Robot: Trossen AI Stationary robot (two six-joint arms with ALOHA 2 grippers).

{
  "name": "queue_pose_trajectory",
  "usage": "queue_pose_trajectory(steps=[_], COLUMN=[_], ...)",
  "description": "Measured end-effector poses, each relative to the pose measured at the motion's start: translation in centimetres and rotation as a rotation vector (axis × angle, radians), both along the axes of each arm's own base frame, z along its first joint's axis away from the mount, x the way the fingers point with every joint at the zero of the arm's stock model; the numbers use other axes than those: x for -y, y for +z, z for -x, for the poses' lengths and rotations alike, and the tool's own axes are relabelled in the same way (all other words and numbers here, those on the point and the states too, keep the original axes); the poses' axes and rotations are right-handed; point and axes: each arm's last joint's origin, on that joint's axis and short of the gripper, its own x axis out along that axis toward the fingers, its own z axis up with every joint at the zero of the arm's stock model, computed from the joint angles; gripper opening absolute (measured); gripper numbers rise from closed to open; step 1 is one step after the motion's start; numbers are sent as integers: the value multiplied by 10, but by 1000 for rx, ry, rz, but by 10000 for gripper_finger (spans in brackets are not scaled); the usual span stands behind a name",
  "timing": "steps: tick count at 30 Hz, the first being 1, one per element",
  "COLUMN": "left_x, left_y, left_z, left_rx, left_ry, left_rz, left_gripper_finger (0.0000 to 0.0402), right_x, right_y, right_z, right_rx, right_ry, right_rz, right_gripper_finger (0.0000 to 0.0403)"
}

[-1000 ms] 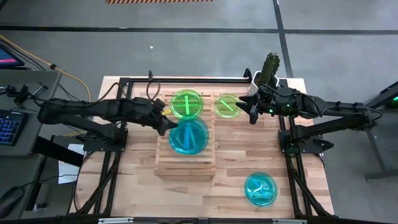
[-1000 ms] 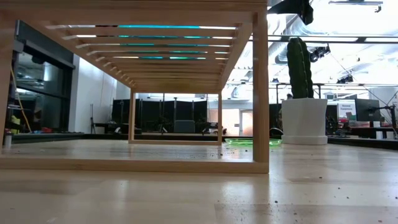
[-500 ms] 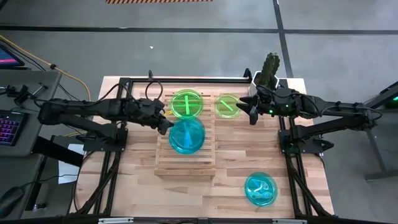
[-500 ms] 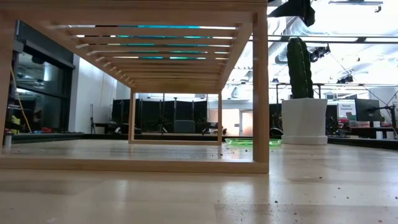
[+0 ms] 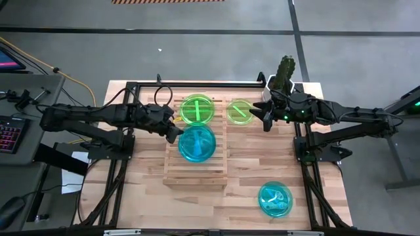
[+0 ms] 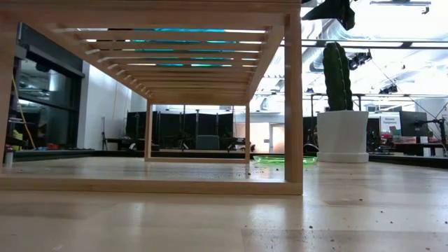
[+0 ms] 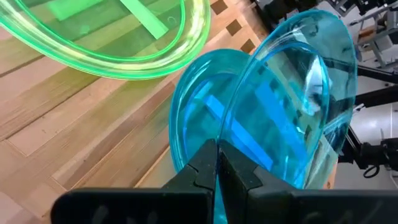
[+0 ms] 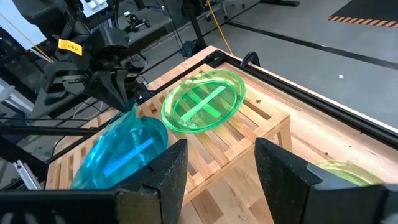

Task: Place and stack plates onto a shelf
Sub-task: Stack the left blue plate on top of the blue plate on the shelf, then stack the blue plate on top of the blue plate on the shelf

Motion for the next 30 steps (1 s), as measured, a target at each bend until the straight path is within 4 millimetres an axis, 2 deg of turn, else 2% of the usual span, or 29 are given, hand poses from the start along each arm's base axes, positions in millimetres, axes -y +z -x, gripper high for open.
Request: queue_pose_trajectory(steps=[7, 17, 23, 30], left_x=[0, 0, -4, -9], left_y=[0, 1, 14, 31], left_z=[0, 0, 5, 15], left_rx=[2, 12, 117, 248], left_ry=[-13, -26, -6, 20], left_rz=[-9, -26, -28, -38], left_gripper_finger=[12, 106, 143, 154], right_x=[0, 0, 0, 0], right_y=[0, 0, 0, 0], right_z=[0, 0, 0, 0], right_rx=[0, 0, 0, 1], right_ry=[0, 0, -2, -3], right_rz=[0, 0, 1, 0], right_gripper_finger=[170, 170, 170, 170])
